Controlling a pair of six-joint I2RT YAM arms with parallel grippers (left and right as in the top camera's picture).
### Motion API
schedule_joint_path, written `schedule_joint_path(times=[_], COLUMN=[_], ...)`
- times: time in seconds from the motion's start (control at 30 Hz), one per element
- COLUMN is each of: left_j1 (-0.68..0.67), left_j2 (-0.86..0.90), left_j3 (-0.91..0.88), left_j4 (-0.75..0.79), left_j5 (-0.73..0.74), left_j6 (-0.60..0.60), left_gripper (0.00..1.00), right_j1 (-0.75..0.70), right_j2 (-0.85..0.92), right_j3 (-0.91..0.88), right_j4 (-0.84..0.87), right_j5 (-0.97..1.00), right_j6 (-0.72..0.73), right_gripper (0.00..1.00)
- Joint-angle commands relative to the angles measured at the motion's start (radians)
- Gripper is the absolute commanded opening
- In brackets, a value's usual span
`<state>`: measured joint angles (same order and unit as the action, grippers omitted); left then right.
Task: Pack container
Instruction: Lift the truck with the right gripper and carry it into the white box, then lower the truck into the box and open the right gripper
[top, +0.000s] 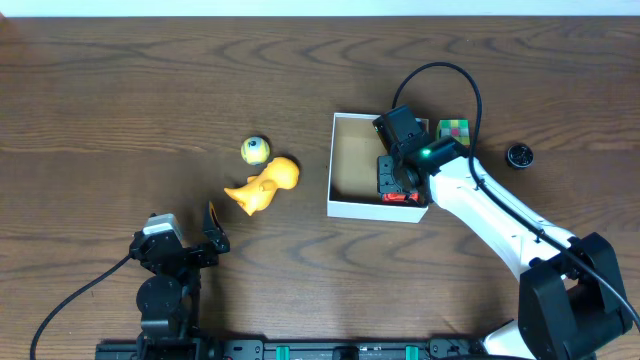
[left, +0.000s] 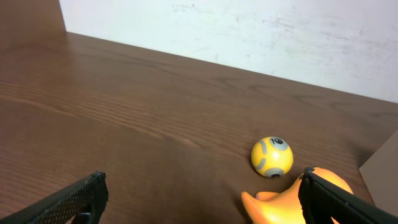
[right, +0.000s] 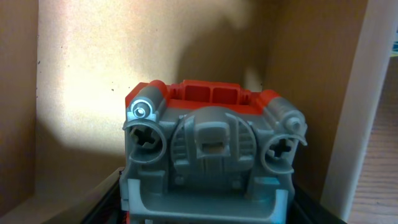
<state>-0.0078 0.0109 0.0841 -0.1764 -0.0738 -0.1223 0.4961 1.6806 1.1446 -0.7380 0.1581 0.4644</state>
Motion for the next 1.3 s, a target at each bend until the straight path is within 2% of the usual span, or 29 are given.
schedule_joint_path(times=[0.0, 0.5, 0.8, 1.27], left_j1=[-0.002, -0.002, -0.002, -0.002], left_j2=[-0.006, -0.006, -0.006, -0.006], left_j3=[-0.029, -0.029, -0.029, -0.029], left_j4=[-0.008, -0.008, -0.008, -0.008], left_j5=[0.01, 0.01, 0.01, 0.01], left_j6=[0.017, 0.017, 0.017, 0.017], left_gripper=[0.98, 0.98, 0.98, 0.98], right_j1=[0.008, 0.009, 0.009, 0.009], right_j2=[-0.002, 0.002, 0.002, 0.002], right_j3=[0.019, 0.002, -0.003, -0.003], right_j4=[-0.01, -0.021, -0.021, -0.014], right_j5=[0.018, 0.018, 0.018, 0.018], right_j6=[0.035, 0.047, 0.03, 0.009], right_gripper=[0.36, 0.38, 0.64, 0.77])
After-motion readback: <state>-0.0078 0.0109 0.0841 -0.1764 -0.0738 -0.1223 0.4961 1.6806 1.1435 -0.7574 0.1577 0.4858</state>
